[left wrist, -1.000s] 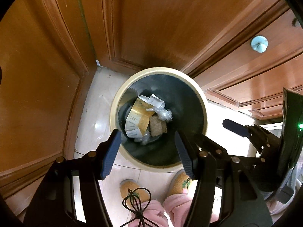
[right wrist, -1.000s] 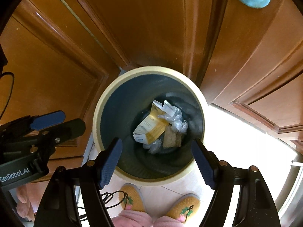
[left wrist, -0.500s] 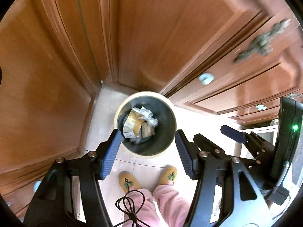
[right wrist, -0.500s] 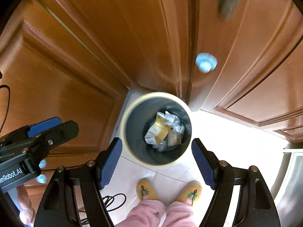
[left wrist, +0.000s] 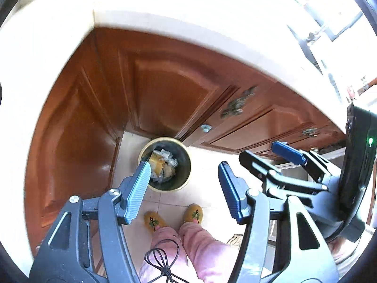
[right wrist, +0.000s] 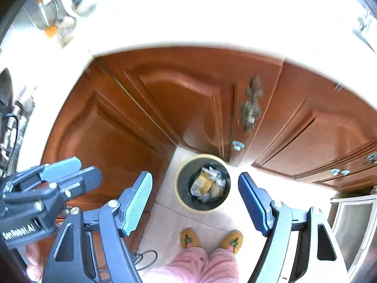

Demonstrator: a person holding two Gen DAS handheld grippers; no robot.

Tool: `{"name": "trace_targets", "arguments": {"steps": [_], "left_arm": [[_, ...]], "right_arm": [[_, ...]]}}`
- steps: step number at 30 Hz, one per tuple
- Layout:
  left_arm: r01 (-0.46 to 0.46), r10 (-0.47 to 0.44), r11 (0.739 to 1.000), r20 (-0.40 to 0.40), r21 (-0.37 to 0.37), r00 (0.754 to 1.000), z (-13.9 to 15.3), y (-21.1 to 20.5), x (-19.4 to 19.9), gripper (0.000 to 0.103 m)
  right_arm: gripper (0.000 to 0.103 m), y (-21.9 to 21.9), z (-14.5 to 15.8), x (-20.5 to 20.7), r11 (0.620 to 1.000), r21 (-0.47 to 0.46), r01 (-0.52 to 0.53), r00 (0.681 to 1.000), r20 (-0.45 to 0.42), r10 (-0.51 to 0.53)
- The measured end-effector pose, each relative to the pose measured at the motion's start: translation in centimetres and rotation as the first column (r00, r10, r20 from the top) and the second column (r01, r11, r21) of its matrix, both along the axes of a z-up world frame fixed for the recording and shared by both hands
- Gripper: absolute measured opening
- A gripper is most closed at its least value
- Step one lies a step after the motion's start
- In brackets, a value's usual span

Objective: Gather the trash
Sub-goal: 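Raise both open tools back toward the counter items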

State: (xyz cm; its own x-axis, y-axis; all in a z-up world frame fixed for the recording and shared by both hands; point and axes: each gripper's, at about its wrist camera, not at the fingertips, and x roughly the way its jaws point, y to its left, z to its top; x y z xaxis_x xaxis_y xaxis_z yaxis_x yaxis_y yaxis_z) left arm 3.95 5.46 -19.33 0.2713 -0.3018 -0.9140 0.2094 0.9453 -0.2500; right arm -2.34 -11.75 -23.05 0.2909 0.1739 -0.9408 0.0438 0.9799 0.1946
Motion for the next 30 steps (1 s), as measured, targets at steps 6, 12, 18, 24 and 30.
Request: {"name": "trace_targets", "arguments": {"steps": [6,12,18,24,30], "left_arm": [[0.028,-0.029,1.0,0.104,0.007,0.994,7.4,-0.1,-0.3,0.057],[0.032,-0.033,0.999,0.207,0.006,0.978,13.3,0.3,0.9,0.057],[0.033,-0.029,0.999,0.286,-0.012,0.958,18.2,0.1,2.0,0.06],[0.064,-0.059,0.998,0.341,-0.001,0.938,21.9,-0.6,3.4,0.064],[0.061,-0.052,0.998,0.379,-0.011,0.924,24.8,-2.3,6.8,0.073]], "right_arm": [[0.077,0.5,8.0,0.3,1.0,-0.018,0.008,0.997,0.082,-0.007],[0.077,0.8,14.8,0.8,0.999,-0.027,0.042,0.98,0.196,-0.036],[0.077,0.7,21.1,1.7,0.997,-0.027,0.071,0.959,0.278,-0.06],[0.077,-0.3,26.1,3.2,0.996,-0.016,0.093,0.946,0.313,-0.084],[0.077,-3.3,30.0,6.6,0.993,0.019,0.119,0.938,0.326,-0.119]]}}
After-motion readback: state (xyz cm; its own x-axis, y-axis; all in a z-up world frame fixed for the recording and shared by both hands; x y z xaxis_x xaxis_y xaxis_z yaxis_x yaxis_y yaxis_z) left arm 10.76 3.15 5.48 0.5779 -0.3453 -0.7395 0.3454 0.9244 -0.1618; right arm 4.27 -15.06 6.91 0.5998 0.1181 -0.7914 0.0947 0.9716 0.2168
